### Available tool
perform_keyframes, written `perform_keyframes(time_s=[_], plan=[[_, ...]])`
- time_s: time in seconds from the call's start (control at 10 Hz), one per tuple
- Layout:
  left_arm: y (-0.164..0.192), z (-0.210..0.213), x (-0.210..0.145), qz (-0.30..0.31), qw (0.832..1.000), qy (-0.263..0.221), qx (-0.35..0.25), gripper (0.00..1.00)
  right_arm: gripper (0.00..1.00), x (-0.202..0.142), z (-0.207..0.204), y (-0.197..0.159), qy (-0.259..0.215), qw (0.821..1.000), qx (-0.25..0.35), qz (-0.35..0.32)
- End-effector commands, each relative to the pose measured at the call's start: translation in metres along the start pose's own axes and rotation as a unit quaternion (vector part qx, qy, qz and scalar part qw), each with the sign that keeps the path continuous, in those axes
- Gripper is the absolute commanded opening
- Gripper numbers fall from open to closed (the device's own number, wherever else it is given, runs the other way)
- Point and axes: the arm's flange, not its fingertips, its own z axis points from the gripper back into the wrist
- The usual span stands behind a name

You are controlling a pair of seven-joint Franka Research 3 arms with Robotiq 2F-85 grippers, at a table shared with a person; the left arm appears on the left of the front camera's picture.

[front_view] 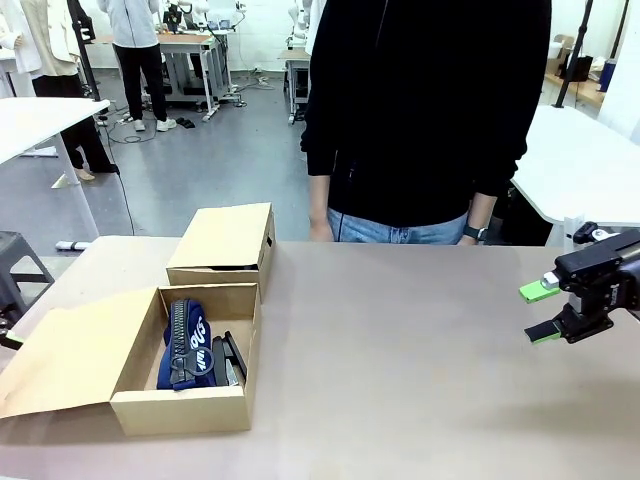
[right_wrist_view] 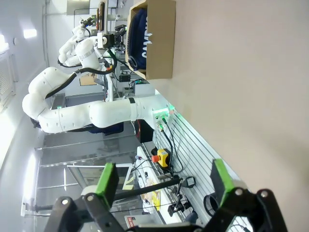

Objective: Place items inside the box.
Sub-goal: Close the lid of the Mailer Box closest to the robot.

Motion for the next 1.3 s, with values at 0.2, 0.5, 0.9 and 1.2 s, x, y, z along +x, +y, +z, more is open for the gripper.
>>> perform_keyframes(time_s=[0.2, 0.5, 0.9, 1.2], plan=[[0.012, -0.023, 0.001, -0.029, 0.997, -0.065, -0.002, 1.0, 1.0, -0.001, 0.001, 0.002, 0.0, 1.0, 0.005, -0.008], [0.016, -0.048, 0.013, -0.039, 0.992, -0.112, -0.036, 1.0, 1.0, -0.001, 0.001, 0.002, 0.0, 1.0, 0.005, -0.008], [0.015, -0.042, 0.028, -0.051, 0.982, -0.182, -0.005, 1.0, 1.0, -0.001, 0.001, 0.002, 0.0, 1.0, 0.005, -0.008], [-0.002, -0.048, 0.093, -0.117, 0.959, -0.258, -0.003, 1.0, 1.0, -0.001, 0.001, 0.002, 0.0, 1.0, 0.005, -0.008]])
